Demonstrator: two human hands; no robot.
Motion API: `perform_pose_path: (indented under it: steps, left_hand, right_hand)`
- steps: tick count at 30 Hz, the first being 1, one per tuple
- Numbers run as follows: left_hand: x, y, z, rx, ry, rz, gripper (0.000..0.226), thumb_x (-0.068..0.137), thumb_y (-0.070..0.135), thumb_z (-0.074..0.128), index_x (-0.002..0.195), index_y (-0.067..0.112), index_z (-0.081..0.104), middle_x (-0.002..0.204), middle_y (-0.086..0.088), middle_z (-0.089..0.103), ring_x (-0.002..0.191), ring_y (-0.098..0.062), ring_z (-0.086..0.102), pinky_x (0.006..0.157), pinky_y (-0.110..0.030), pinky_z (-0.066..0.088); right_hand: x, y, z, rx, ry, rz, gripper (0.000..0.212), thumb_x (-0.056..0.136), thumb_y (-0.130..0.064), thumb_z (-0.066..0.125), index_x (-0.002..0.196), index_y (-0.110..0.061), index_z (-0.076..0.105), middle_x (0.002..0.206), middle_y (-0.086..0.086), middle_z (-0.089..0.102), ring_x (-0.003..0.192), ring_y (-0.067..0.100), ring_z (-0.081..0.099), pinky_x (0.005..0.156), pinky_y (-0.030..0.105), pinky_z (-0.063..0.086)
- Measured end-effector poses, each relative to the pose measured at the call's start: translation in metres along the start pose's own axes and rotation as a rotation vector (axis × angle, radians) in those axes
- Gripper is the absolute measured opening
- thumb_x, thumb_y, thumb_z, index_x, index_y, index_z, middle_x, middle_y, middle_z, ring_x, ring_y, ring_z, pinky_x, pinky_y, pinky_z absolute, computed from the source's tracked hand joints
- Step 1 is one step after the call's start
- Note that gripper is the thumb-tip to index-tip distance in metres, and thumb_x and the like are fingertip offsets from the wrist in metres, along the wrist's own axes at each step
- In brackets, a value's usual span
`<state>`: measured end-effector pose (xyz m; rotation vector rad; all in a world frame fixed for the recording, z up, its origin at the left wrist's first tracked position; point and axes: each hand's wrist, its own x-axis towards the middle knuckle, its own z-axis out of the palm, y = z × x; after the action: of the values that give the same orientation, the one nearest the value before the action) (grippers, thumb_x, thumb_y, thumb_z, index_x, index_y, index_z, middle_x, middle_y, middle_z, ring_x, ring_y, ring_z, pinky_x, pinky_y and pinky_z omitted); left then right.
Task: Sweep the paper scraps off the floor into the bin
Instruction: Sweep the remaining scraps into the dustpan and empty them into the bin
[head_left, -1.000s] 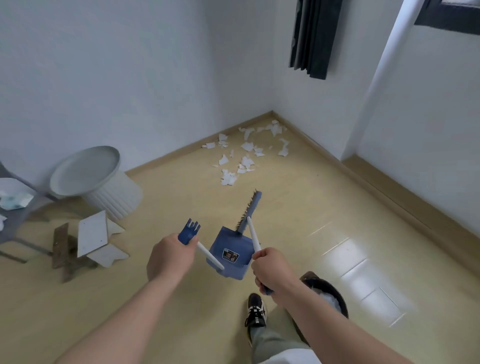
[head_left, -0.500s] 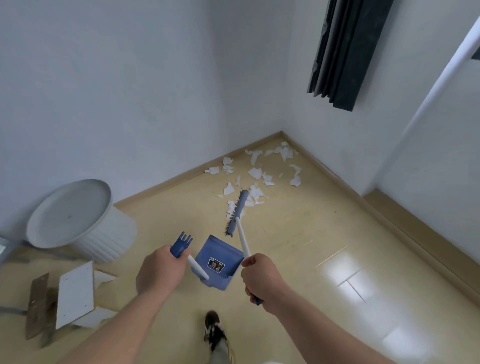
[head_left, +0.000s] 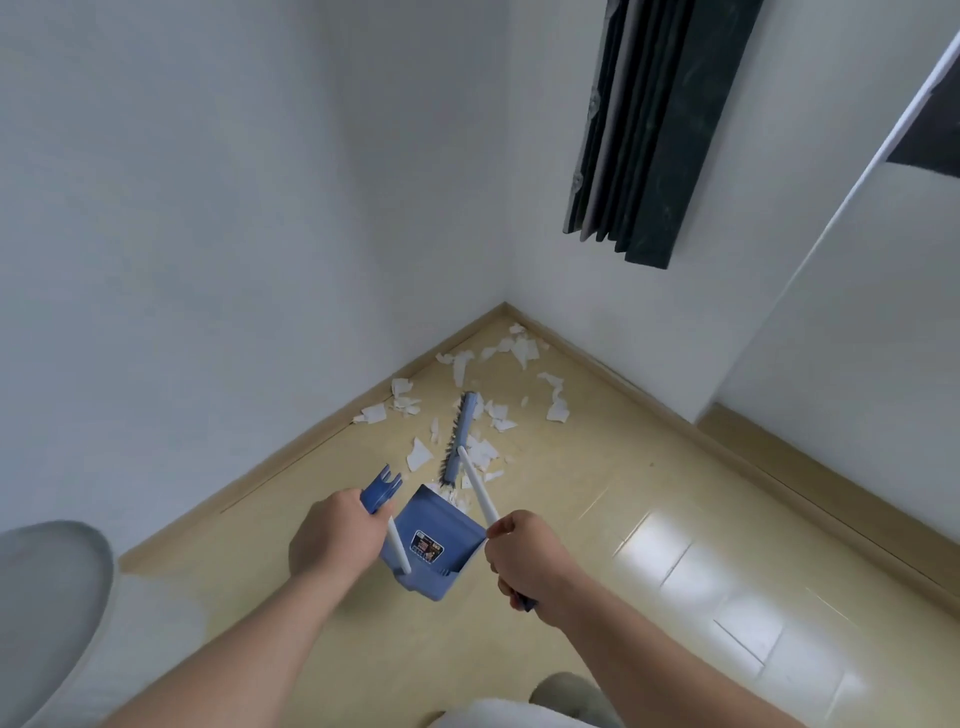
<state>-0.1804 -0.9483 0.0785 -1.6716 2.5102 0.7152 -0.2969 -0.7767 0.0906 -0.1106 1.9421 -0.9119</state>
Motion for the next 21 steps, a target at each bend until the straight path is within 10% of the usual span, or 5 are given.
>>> perform_pose_path:
  steps: [10,13,21]
  left_hand:
    - [0.176,0.097,0.005,0.098,-0.084,0.103,0.032,0.087,0.055,0.055,0.083,0.026,0.069,0.065,0.005,0.065,0.059,-0.018,0.064,0.054,-0.023,0.046]
    - [0.228,0.132,0.012,0.137,-0.111,0.099,0.034,0.087,0.056,0.056,0.083,0.024,0.069,0.065,0.003,0.066,0.06,-0.018,0.064,0.057,-0.026,0.05]
    - [0.319,0.205,0.006,0.178,-0.136,0.033,0.033,0.089,0.057,0.055,0.083,0.028,0.068,0.069,0.006,0.067,0.062,-0.015,0.064,0.06,-0.028,0.054]
  right_hand:
    - [0.152,-0.086,-0.064,-0.003,0.087,0.001,0.016,0.09,-0.008,0.044,0.078,-0.017,0.051,0.072,0.006,0.053,0.055,0.019,0.05,0.049,0.029,0.047]
    - [0.218,-0.115,-0.098,-0.074,0.105,0.028,0.006,0.091,-0.009,0.045,0.092,-0.01,0.051,0.08,0.008,0.055,0.071,0.026,0.056,0.069,0.035,0.055]
    - [0.355,-0.185,-0.198,-0.198,0.161,0.299,0.037,0.091,0.001,0.038,0.127,-0.001,0.046,0.071,0.01,0.052,0.051,0.019,0.043,0.043,0.024,0.034]
